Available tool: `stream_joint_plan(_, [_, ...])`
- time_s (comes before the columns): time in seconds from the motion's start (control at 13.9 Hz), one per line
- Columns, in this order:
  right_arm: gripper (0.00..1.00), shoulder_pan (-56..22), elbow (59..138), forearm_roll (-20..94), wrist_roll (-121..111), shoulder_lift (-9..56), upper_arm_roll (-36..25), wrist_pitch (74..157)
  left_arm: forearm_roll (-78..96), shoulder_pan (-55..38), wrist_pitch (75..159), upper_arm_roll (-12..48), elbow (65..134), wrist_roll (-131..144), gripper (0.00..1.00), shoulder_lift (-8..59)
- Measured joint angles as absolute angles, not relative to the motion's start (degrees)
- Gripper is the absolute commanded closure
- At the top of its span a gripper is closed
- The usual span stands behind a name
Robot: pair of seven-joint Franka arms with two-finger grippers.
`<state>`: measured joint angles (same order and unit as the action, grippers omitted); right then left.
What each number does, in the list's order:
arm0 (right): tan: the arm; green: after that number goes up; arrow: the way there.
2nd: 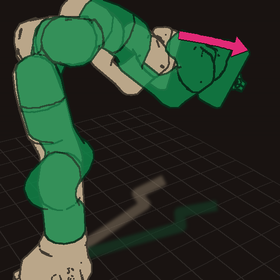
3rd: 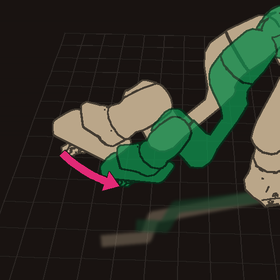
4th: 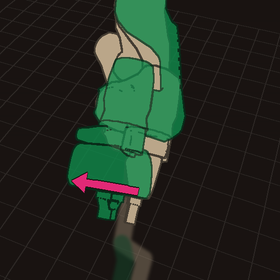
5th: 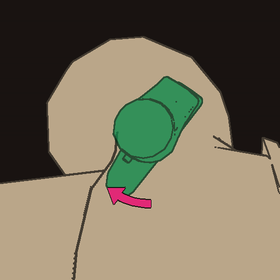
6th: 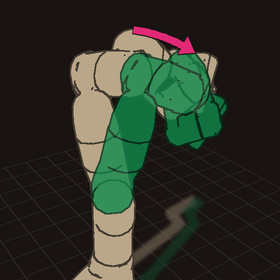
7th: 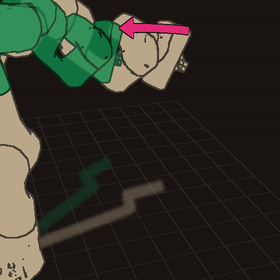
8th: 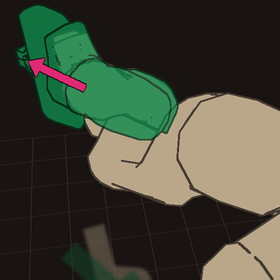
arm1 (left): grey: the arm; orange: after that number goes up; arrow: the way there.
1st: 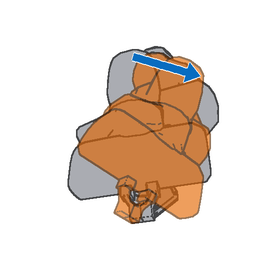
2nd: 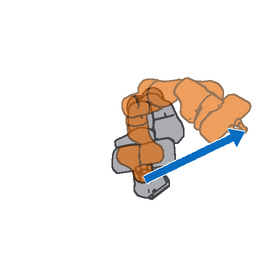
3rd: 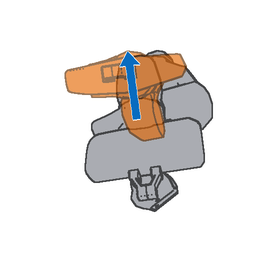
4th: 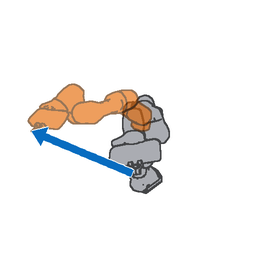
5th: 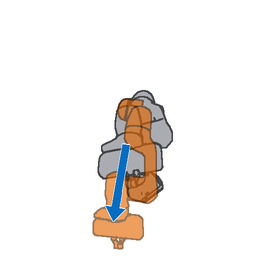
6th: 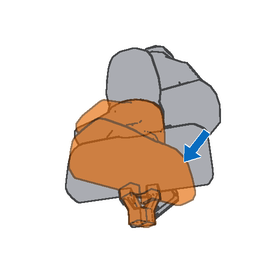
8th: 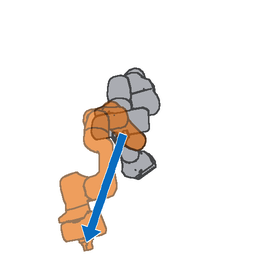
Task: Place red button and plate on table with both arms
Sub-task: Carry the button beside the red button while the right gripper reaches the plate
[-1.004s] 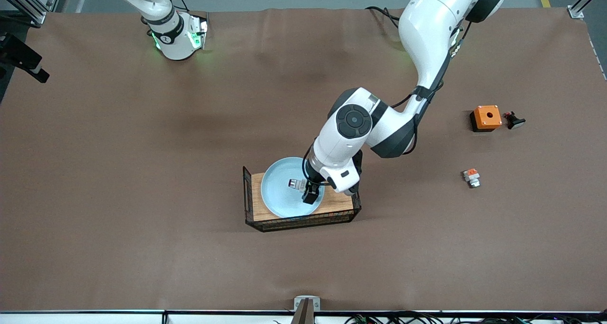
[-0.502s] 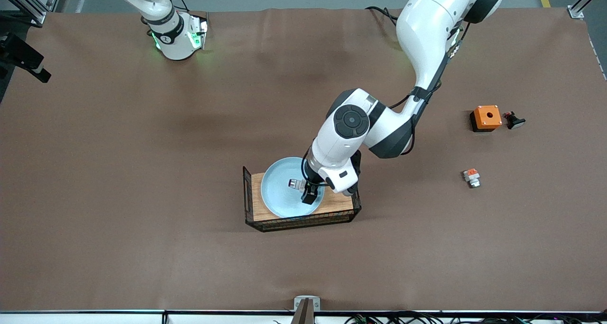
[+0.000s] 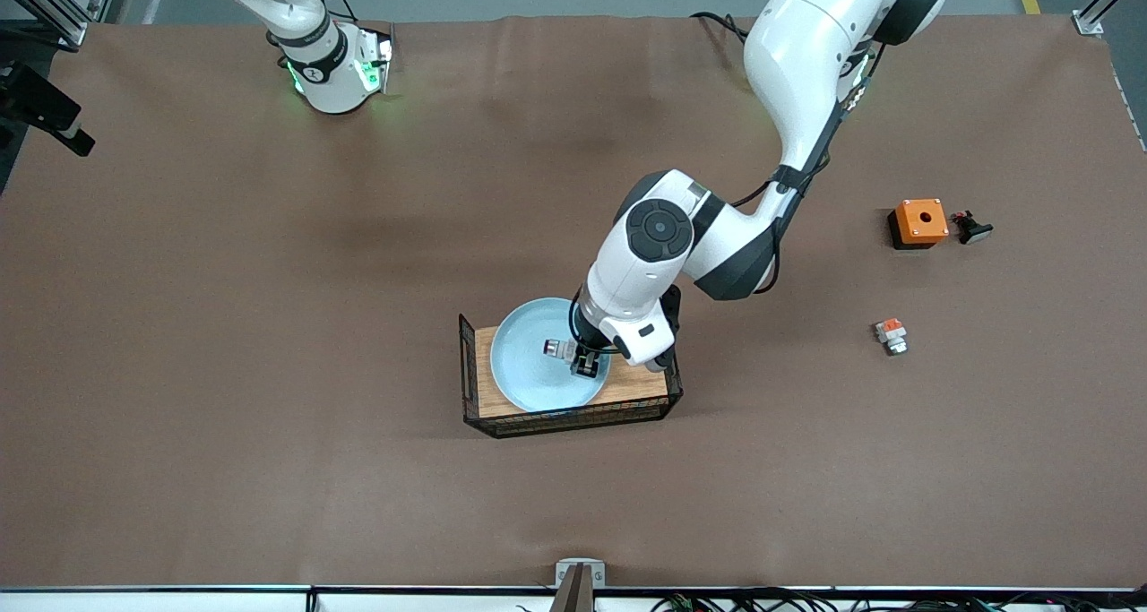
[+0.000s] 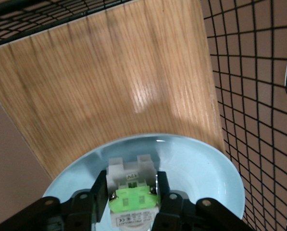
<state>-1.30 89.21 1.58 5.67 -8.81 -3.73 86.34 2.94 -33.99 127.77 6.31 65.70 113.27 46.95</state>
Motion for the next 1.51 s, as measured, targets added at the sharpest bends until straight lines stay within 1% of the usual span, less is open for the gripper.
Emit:
stream_joint_plan(0.29, [0.00,-1.34,89.13,-1.20,5.69,-8.81,-3.67,86.30,2.94,-33.96,127.80,6.02,65.08,112.31,1.00,46.92])
stream_joint_plan(0.5, [0.00,-2.37,89.14,-1.37,9.49,-8.78,-3.43,86.13,2.95,-33.37,125.11,5.67,61.84,112.31,1.00,46.52])
stream_joint_plan(0.72, [0.00,-8.98,89.17,-1.37,21.78,-8.60,-3.11,86.02,2.98,-31.14,119.81,5.61,57.57,111.20,1.00,45.10])
stream_joint_plan(0.93, [0.00,-17.67,89.25,-1.38,36.47,-7.84,-2.70,86.01,4.22,-28.10,113.18,5.68,56.70,100.04,1.00,41.46])
stream_joint_plan(1.08, [0.00,-23.44,89.38,-1.39,47.28,-6.23,-2.60,86.05,4.87,-25.90,105.92,5.65,56.70,87.12,1.00,38.29])
stream_joint_plan(1.22, [0.00,-29.11,89.50,-1.40,58.33,-3.66,-2.56,86.80,4.91,-23.31,98.31,5.57,58.05,73.60,1.00,34.99])
stream_joint_plan(1.29, [0.00,-31.85,89.55,-1.40,63.64,-2.09,-2.56,88.00,4.91,-21.57,96.49,5.52,59.71,67.29,1.00,33.34])
stream_joint_plan(1.36, [0.00,-34.35,89.58,-1.41,68.49,-0.46,-2.55,89.53,4.88,-19.71,95.80,5.47,61.93,61.22,1.00,31.86])
stream_joint_plan(1.51, [0.00,-38.64,89.61,-1.41,77.74,2.72,-2.57,93.19,4.77,-15.37,96.16,5.37,69.01,46.77,1.00,28.51])
